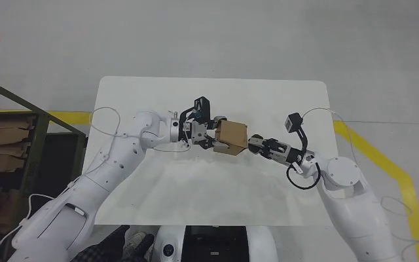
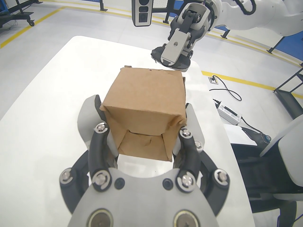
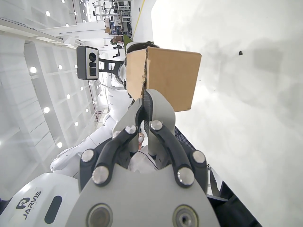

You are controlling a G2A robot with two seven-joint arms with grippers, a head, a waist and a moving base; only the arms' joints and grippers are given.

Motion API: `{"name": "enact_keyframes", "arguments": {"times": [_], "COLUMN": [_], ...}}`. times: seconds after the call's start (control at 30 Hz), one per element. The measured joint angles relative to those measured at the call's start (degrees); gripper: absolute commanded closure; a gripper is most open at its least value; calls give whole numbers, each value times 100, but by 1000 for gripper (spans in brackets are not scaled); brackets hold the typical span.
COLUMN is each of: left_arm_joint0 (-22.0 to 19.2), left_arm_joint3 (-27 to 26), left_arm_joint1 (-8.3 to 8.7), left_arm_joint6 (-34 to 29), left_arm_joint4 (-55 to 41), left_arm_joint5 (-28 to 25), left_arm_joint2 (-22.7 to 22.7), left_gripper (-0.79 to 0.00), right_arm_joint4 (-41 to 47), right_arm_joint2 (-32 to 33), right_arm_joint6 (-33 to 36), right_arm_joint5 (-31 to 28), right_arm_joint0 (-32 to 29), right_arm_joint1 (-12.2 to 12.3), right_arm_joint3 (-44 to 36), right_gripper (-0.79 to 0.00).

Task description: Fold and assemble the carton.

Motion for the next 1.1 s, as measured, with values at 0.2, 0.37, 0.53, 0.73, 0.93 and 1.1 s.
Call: {"name": "enact_keyframes", "arguments": {"times": [0.2,0.37,0.53,0.73,0.93,1.1], "left_arm_joint0": [8,23,29,26,35,57], "left_arm_joint3": [25,34,52,79,87,52], "left_arm_joint1": [-21,-33,-36,-30,-11,-5], "left_arm_joint6": [7,27,75,93,119,131], "left_arm_joint4": [-30,-43,-104,-139,-190,-200], "left_arm_joint5": [-1,-1,-1,0,0,0], "left_arm_joint2": [-23,-38,-52,-62,-95,-101], "left_gripper": [-548,-542,-545,-539,-533,-529], "right_arm_joint4": [59,115,126,213,274,273], "right_arm_joint2": [-93,-164,-241,-215,9,33], "right_arm_joint6": [27,42,20,-67,-184,-246], "right_arm_joint5": [-2,-22,-30,-124,-204,-161], "right_arm_joint0": [59,131,172,168,31,8], "right_arm_joint1": [-11,-22,-32,-36,-6,-1], "right_arm_joint3": [46,89,124,168,155,244], "right_gripper": [0,0,0,0,0,0]}}
